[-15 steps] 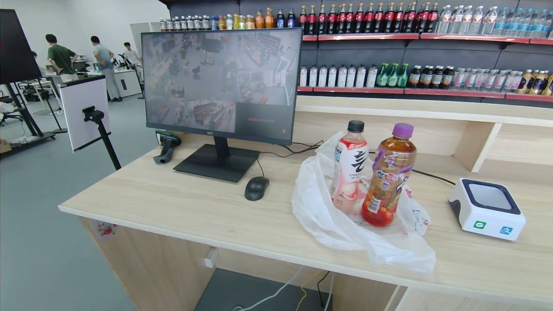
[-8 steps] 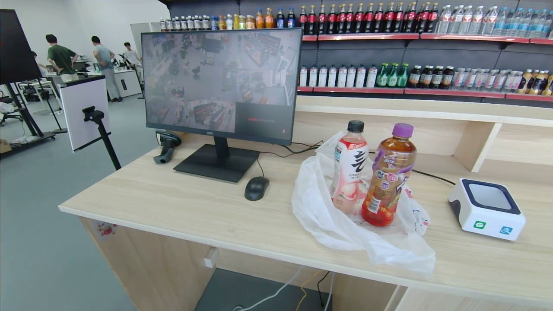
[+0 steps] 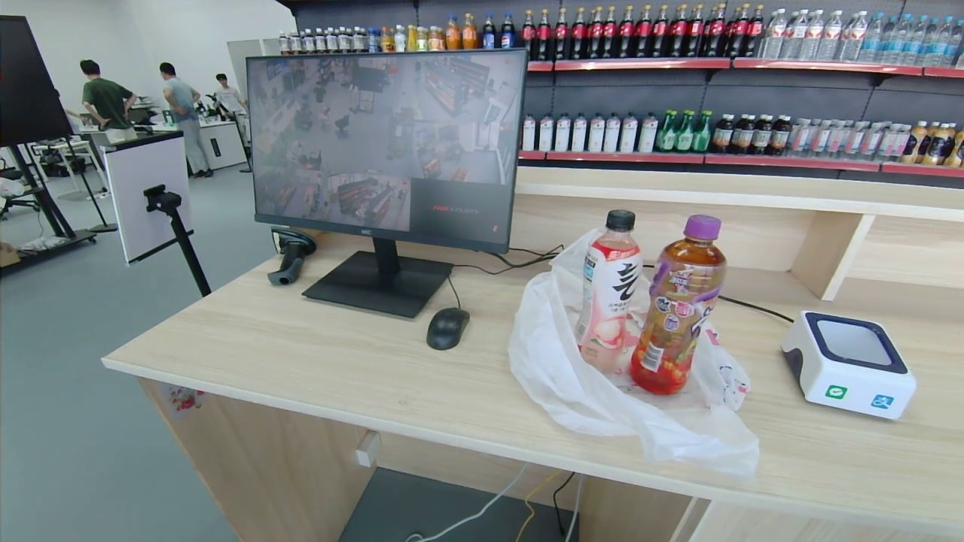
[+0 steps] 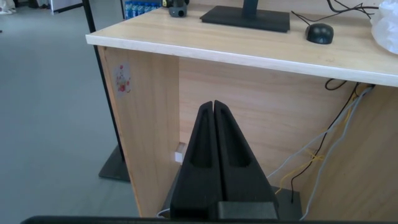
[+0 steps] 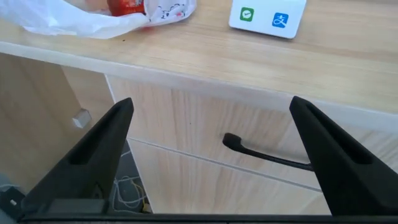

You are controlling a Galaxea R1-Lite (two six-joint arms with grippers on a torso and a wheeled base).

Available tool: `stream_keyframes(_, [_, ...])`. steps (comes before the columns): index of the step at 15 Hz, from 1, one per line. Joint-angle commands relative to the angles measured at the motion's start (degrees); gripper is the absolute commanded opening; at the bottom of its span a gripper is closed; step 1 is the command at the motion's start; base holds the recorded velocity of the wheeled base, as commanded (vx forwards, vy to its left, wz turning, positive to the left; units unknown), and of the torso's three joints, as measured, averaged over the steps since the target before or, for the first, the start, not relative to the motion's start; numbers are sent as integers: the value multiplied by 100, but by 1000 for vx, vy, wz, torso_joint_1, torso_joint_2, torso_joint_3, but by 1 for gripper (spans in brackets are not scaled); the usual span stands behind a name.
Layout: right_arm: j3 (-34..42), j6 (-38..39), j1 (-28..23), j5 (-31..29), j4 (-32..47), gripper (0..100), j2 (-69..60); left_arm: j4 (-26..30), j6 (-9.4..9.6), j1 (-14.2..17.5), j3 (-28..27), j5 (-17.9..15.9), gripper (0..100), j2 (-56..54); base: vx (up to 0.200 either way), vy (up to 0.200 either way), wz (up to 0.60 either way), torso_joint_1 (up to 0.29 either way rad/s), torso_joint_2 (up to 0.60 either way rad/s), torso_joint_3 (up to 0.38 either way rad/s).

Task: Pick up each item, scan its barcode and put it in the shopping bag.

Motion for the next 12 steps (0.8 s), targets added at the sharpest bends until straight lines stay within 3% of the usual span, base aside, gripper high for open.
stream_keyframes(1, [5, 7, -102, -8, -7, 100, 49, 0, -1, -1, 0, -2, 0, -2, 0, 0, 0, 0, 0, 0])
stream_keyframes(3, [5, -11, -392, 1, -7, 100, 137, 0, -1, -1, 0, -2, 0, -2, 0, 0, 0, 0, 0, 0])
stream_keyframes(5, [5, 7, -392, 1, -7, 100, -567, 0, -1, -1, 0, -2, 0, -2, 0, 0, 0, 0, 0, 0])
stream_keyframes(8, [5, -81, -392, 36, -7, 100, -575, 0, -1, -1, 0, -2, 0, -2, 0, 0, 0, 0, 0, 0])
stream_keyframes(12, [-4, -28, -392, 45, -7, 100, -575, 0, -10, -1, 0, -2, 0, -2, -200, 0, 0, 11, -1, 4])
